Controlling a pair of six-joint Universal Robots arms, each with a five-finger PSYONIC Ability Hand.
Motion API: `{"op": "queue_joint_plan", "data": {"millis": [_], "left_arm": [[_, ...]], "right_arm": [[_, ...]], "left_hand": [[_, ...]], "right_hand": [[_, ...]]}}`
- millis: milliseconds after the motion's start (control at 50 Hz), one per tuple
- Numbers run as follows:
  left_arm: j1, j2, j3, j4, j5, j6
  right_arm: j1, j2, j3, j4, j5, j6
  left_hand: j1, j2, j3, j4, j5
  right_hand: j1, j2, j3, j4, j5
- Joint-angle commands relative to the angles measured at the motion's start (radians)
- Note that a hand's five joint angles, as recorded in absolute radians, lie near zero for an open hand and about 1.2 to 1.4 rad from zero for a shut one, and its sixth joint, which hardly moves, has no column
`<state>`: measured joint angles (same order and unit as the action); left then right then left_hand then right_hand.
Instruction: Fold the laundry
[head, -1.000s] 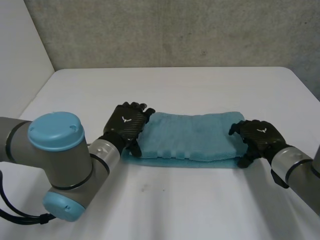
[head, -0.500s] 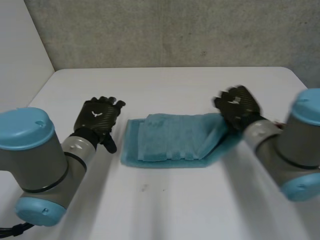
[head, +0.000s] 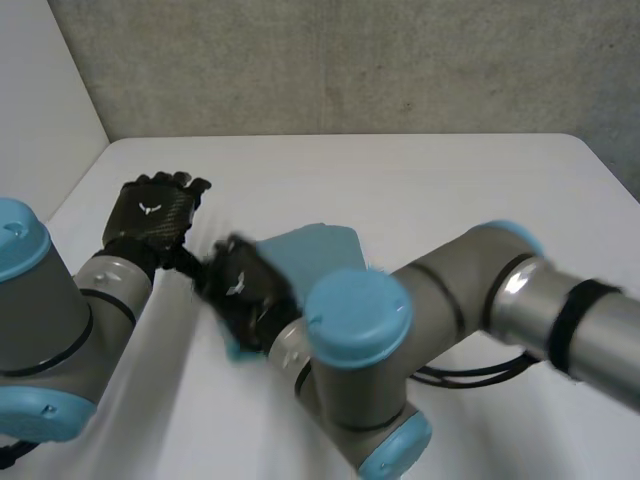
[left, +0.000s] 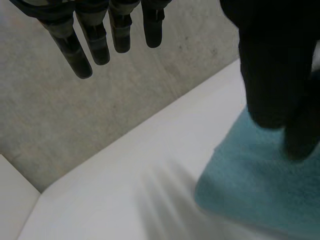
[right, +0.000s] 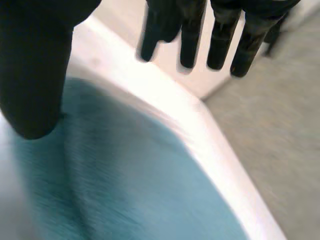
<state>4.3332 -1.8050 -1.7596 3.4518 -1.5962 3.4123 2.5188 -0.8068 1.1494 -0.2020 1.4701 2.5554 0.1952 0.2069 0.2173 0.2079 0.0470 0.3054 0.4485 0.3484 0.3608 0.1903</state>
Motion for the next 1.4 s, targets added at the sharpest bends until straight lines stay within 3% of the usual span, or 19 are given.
{"op": "queue_joint_plan", "data": {"millis": [20,100,240,300,560,760,900,1060,1080,1180,1220,1300,1400], "left_arm": [[-0.027,-0.036,0.11,0.0,0.002,-0.04],[-0.064,-0.077,0.187,-0.017,0.004,-0.128],[-0.119,-0.158,0.284,-0.169,-0.004,-0.192],[-0.121,-0.177,0.292,-0.246,-0.008,-0.208],[-0.121,-0.238,0.284,-0.27,-0.05,-0.216],[-0.121,-0.303,0.269,-0.284,-0.051,-0.209],[-0.119,-0.28,0.284,-0.296,-0.048,-0.205],[-0.102,-0.096,0.41,-0.417,-0.042,-0.209],[-0.102,-0.096,0.41,-0.418,-0.042,-0.209],[-0.061,0.012,0.538,-0.583,-0.036,-0.211],[-0.053,0.027,0.549,-0.602,-0.036,-0.211],[-0.006,0.134,0.562,-0.657,0.018,-0.212],[0.003,0.159,0.557,-0.666,0.067,-0.216]], "right_arm": [[-0.129,-0.207,0.096,-0.002,0.084,0.241],[-0.224,-0.25,0.131,0.004,0.058,0.392],[-0.308,-0.238,0.115,0.111,-0.013,0.491],[-0.327,-0.187,0.087,0.156,-0.031,0.5],[-0.331,-0.054,-0.02,0.2,-0.034,0.5],[-0.339,0.107,-0.18,0.39,-0.034,0.491],[-0.364,0.09,-0.195,0.421,-0.04,0.497],[-0.393,-0.139,-0.154,0.415,-0.019,0.505],[-0.414,-0.225,-0.125,0.403,0.008,0.515],[-0.463,-0.351,-0.085,0.392,0.065,0.531],[-0.538,-0.49,-0.013,0.392,0.11,0.529],[-0.592,-0.569,0.045,0.391,0.107,0.525],[-0.649,-0.608,0.085,0.4,0.105,0.523]], "left_hand": [[-0.008,-0.02,-0.03,-0.021,-0.034],[-0.002,-0.014,-0.024,-0.015,-0.029],[0.001,-0.011,-0.021,-0.012,-0.026],[0.001,-0.011,-0.021,-0.012,-0.026],[0.001,-0.011,-0.021,-0.012,-0.026],[-0.002,-0.014,-0.024,-0.015,-0.029],[-0.002,-0.014,-0.024,-0.015,-0.029],[0.001,-0.011,-0.021,-0.012,-0.026],[0.001,-0.011,-0.021,-0.012,-0.026],[-0.002,-0.014,-0.024,-0.015,-0.029],[-0.005,-0.017,-0.027,-0.018,-0.031],[0.001,-0.011,-0.021,-0.012,-0.026],[0.001,-0.011,-0.021,-0.012,-0.026]], "right_hand": [[-0.131,-0.274,-0.174,-0.186,-0.19],[-0.131,-0.274,-0.174,-0.186,-0.19],[-0.131,-0.274,-0.174,-0.186,-0.19],[-0.131,-0.274,-0.174,-0.186,-0.19],[-0.131,-0.274,-0.174,-0.186,-0.19],[-0.131,-0.274,-0.174,-0.186,-0.19],[-0.131,-0.274,-0.174,-0.186,-0.19],[-0.131,-0.274,-0.174,-0.186,-0.19],[-0.131,-0.274,-0.174,-0.186,-0.19],[-0.131,-0.274,-0.174,-0.186,-0.19],[-0.131,-0.274,-0.174,-0.186,-0.19],[-0.131,-0.274,-0.174,-0.186,-0.19],[-0.131,-0.274,-0.174,-0.186,-0.19]]}}
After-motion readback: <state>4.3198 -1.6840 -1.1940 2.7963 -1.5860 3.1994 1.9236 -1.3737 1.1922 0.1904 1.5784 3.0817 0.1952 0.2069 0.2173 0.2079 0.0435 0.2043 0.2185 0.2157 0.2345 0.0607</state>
